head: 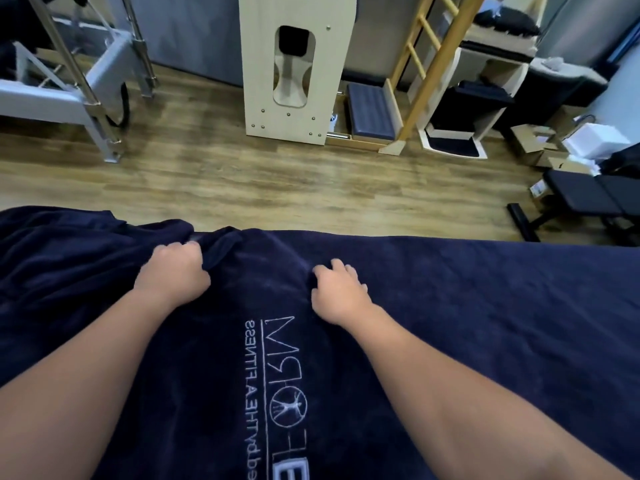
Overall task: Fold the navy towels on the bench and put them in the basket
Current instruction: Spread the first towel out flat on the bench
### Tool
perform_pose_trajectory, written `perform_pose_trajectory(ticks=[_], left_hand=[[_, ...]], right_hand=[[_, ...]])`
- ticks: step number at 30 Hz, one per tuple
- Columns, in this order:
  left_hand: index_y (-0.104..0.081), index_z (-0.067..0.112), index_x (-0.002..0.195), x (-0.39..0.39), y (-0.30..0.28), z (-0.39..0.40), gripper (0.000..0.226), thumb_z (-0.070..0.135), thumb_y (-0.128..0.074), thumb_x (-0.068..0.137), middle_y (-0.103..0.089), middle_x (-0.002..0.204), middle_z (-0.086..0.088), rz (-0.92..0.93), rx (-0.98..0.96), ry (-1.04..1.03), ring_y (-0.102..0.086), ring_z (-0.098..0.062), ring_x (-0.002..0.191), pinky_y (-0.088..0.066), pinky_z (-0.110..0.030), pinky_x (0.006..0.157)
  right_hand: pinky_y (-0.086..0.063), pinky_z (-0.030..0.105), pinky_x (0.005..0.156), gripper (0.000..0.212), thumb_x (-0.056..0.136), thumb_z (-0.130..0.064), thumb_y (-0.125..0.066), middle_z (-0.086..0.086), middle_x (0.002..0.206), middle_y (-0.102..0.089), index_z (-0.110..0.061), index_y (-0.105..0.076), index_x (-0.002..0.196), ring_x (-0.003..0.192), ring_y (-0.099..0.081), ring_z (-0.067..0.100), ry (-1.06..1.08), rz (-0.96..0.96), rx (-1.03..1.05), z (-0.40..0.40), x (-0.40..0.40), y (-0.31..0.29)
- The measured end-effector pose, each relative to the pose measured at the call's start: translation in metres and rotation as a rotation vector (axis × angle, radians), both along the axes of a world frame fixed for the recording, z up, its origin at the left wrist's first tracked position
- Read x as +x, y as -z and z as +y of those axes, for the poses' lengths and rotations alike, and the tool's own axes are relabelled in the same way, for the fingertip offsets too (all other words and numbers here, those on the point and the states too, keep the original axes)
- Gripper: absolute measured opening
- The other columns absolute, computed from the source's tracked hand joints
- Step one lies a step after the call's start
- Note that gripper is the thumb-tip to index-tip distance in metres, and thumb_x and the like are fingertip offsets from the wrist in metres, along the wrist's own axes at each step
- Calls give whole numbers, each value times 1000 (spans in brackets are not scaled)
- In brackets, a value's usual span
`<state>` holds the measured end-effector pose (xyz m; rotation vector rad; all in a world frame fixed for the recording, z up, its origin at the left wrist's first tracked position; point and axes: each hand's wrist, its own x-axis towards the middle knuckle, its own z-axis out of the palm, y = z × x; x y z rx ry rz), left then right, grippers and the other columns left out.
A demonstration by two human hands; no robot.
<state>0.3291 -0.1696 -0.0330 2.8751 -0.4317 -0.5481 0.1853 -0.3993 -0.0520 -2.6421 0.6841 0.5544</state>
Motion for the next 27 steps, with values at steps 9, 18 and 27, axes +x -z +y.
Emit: perform_pose_trajectory(ticks=[9,18,27], left_hand=[[-53,29,104,-42,-45,-4,25,5,-54,97,-62,101,3,87,-488,-19,-68,-26,77,-52,-33,66],[-75,19,94,-89,-67,14,21,2,-67,85,-71,95,6,59,-485,-9,-70,-17,87,-52,-27,83],[-64,13,127,-67,-66,35,47,11,-76,81,-68,120,-6,138,-617,-60,-68,-27,110,-55,-39,98]], right_hand=[[-39,45,104,42,94,-21,-53,6,140,-39,-16,-50,136,127,-36,32,-211,-243,-80,77,-82,-17],[-44,48,91,40,96,-31,-53,7,119,-57,-20,-49,133,112,-51,35,-436,-222,46,182,-165,-14],[-47,52,93,57,96,-49,-56,18,127,-50,-31,-33,145,112,-53,42,-379,-26,161,283,-183,-15]])
